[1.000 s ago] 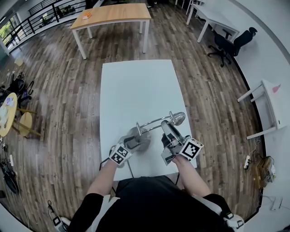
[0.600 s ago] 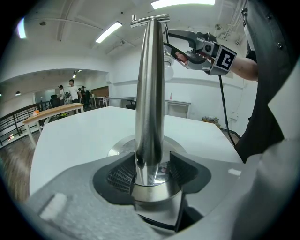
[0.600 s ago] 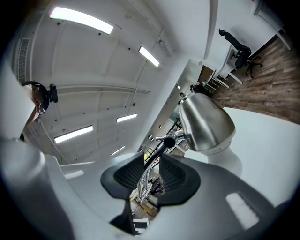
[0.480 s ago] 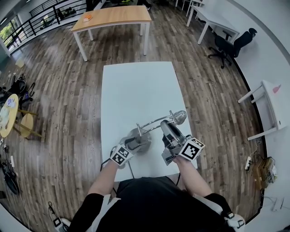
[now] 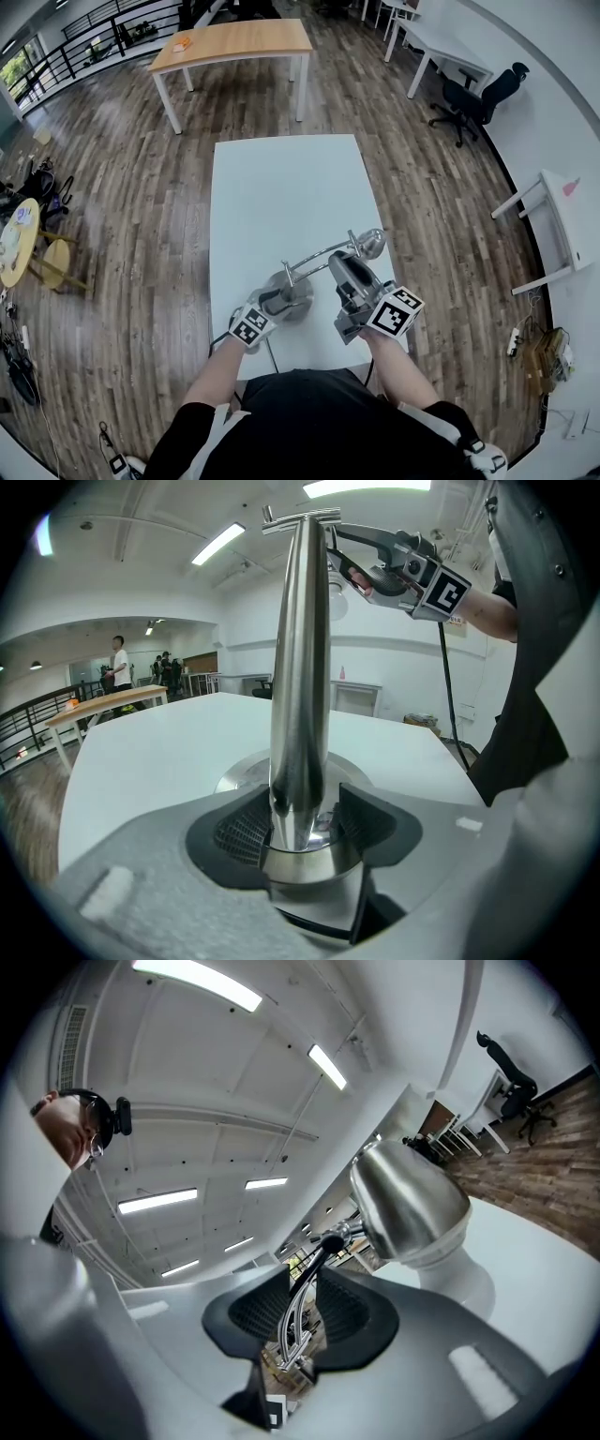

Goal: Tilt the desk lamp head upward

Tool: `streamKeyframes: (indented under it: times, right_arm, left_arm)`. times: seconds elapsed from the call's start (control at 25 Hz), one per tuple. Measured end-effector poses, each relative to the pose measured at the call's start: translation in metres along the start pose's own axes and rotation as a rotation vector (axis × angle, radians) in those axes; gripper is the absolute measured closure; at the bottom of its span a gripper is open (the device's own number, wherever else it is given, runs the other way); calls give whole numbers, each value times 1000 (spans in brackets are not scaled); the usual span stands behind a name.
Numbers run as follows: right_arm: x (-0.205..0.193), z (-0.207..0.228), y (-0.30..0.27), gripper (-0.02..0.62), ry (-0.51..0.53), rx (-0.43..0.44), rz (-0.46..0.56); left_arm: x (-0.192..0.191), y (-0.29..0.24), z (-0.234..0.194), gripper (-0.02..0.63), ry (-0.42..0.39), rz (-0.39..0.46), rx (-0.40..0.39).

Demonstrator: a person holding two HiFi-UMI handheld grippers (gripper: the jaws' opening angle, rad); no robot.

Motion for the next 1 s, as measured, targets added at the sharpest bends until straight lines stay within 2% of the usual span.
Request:
streamKeyframes:
  times: [0.52,1.0]
  right_arm:
    - [10,-22,-11,526,105,42,-15]
    - [9,-34,-23,534,150,69,-24]
  left_arm:
    - [1,-2,0,367,2,2,1]
    - [-2,0,-5,367,2,7,-5]
Point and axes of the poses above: the fingertips, and each gripper's own axes: y backward along the fingers, z to its right, x out of its top, the point moved 4 cm from there along y, backward along the fingers, and after that the axes turned 6 degrees about y, right-handed, at the moved point
